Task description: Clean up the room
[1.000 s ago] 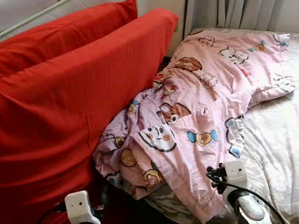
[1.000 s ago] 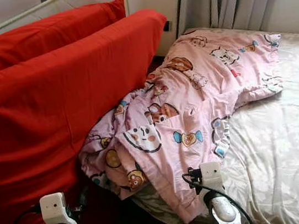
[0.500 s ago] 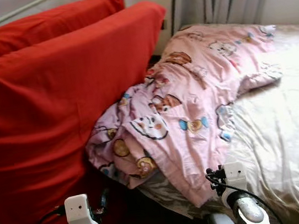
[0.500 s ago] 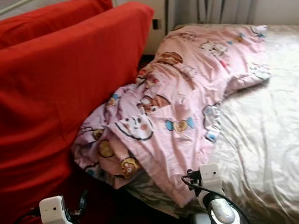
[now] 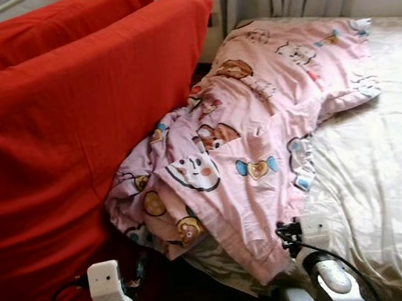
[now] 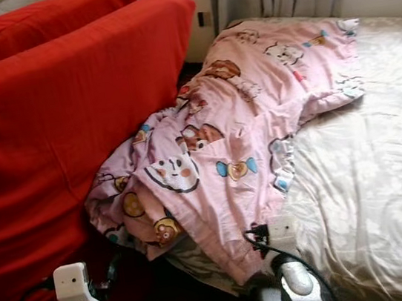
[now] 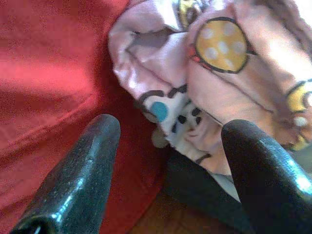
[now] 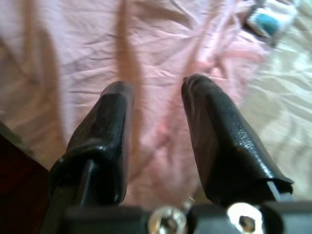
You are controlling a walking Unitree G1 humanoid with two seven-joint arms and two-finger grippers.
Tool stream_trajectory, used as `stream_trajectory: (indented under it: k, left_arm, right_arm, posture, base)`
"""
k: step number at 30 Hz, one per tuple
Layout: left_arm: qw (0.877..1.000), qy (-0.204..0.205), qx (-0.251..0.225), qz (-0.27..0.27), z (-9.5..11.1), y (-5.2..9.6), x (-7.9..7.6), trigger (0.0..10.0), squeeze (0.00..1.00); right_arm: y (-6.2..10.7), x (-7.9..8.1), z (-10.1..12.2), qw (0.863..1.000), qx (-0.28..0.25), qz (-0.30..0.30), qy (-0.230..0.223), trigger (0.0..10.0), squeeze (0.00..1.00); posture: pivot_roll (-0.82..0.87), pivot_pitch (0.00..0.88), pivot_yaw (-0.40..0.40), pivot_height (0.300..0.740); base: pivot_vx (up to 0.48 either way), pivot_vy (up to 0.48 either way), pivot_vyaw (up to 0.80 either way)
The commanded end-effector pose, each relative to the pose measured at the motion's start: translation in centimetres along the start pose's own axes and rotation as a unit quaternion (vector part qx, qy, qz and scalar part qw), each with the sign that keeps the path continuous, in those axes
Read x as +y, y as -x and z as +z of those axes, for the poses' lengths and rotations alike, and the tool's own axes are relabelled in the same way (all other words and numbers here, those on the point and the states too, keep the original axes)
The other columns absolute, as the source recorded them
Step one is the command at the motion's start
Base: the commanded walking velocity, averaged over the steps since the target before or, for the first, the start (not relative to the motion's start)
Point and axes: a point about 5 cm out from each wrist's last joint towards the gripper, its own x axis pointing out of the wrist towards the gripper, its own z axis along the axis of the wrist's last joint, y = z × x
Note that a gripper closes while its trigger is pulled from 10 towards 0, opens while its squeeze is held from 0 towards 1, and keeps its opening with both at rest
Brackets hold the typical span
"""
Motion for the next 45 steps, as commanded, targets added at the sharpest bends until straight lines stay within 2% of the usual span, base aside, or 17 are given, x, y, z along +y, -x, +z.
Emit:
stream_trajectory:
  k: [1, 6, 7, 8, 15, 22, 23, 25, 26, 32, 39, 45]
  left_arm:
    - [1.000, -0.003, 0.003, 0.000, 0.1, 0.1, 0.2, 10.0, 0.00]
    - [1.000, -0.010, 0.007, 0.002, -0.1, 0.5, 0.5, 10.0, 0.00]
    - [1.000, -0.012, 0.007, 0.002, 0.0, 0.6, 0.6, 10.0, 0.00]
    - [1.000, -0.012, 0.006, 0.002, 0.0, 0.7, 0.7, 10.0, 0.00]
    - [1.000, -0.017, 0.002, 0.004, 0.3, 1.2, 1.0, 10.0, 0.00]
    - [1.000, -0.018, -0.003, -0.009, 0.9, 1.3, 0.4, 10.0, 0.00]
    - [1.000, -0.017, -0.003, -0.011, 1.0, 1.4, 0.3, 10.0, 0.00]
    - [1.000, -0.016, -0.003, -0.012, 1.1, 1.4, 0.2, 10.0, 0.00]
    - [1.000, -0.017, 0.001, -0.018, 0.9, 1.7, 0.0, 10.0, 0.00]
    - [1.000, -0.018, 0.009, -0.016, 0.8, 2.4, 0.0, 10.0, 0.00]
    - [1.000, -0.018, 0.010, -0.011, 1.0, 3.4, 0.2, 10.0, 0.00]
    - [1.000, -0.019, 0.010, -0.011, 1.4, 4.2, 0.1, 10.0, 0.00]
  right_arm:
    - [0.1, -0.2, -0.4, 1.000, 0.016, -0.003, -0.007, 10.0, 0.00]
    - [-0.3, -0.5, -0.1, 0.999, 0.024, -0.024, -0.035, 10.0, 0.00]
    - [-0.6, -0.5, -0.1, 0.998, 0.040, -0.032, -0.044, 10.0, 0.91]
    - [-0.6, -0.5, -0.2, 0.997, 0.051, -0.035, -0.039, 10.0, 1.00]
    - [-1.6, 0.5, 0.8, 0.996, 0.059, -0.026, -0.064, 10.0, 1.00]
    - [-2.4, 1.0, 1.8, 0.995, 0.062, -0.029, -0.076, 10.0, 1.00]
    - [-2.4, 1.0, 1.9, 0.995, 0.062, -0.030, -0.079, 10.0, 0.96]
    - [-2.5, 1.0, 1.9, 0.994, 0.062, -0.031, -0.080, 10.0, 0.96]
    - [-2.5, 1.0, 2.0, 0.994, 0.065, -0.036, -0.080, 10.0, 0.00]
    - [-2.5, 0.3, 2.0, 0.993, 0.071, -0.060, -0.071, 10.0, 0.00]
    - [-2.4, -0.3, 2.1, 0.992, 0.069, -0.063, -0.081, 10.0, 0.00]
    - [-2.5, 0.0, 2.0, 0.992, 0.075, -0.046, -0.088, 10.0, 0.00]
  posture:
    - [0.01, 0.080, 0.020, 0.592]
    - [0.03, 0.096, 0.025, 0.592]
    - [0.04, 0.101, 0.025, 0.592]
    - [0.05, 0.108, 0.026, 0.592]
    - [0.08, 0.130, 0.029, 0.592]
    - [0.11, 0.177, 0.045, 0.592]
    - [0.11, 0.184, 0.047, 0.592]
    - [0.11, 0.188, 0.048, 0.592]
    - [0.12, 0.204, 0.052, 0.592]
    - [0.13, 0.228, 0.049, 0.592]
    - [0.14, 0.253, 0.046, 0.592]
    - [0.16, 0.268, 0.049, 0.592]
  base:
    - [0.000, 0.000, 0.00]
    - [0.000, 0.000, 0.00]
    - [0.000, 0.000, 0.00]
    - [0.000, 0.000, 0.00]
    - [0.000, 0.000, 0.00]
    - [0.000, 0.000, 0.00]
    - [0.000, 0.000, 0.00]
    - [0.000, 0.000, 0.00]
    - [0.000, 0.000, 0.00]
    - [0.000, 0.000, 0.00]
    - [0.000, 0.000, 0.00]
    - [0.000, 0.000, 0.00]
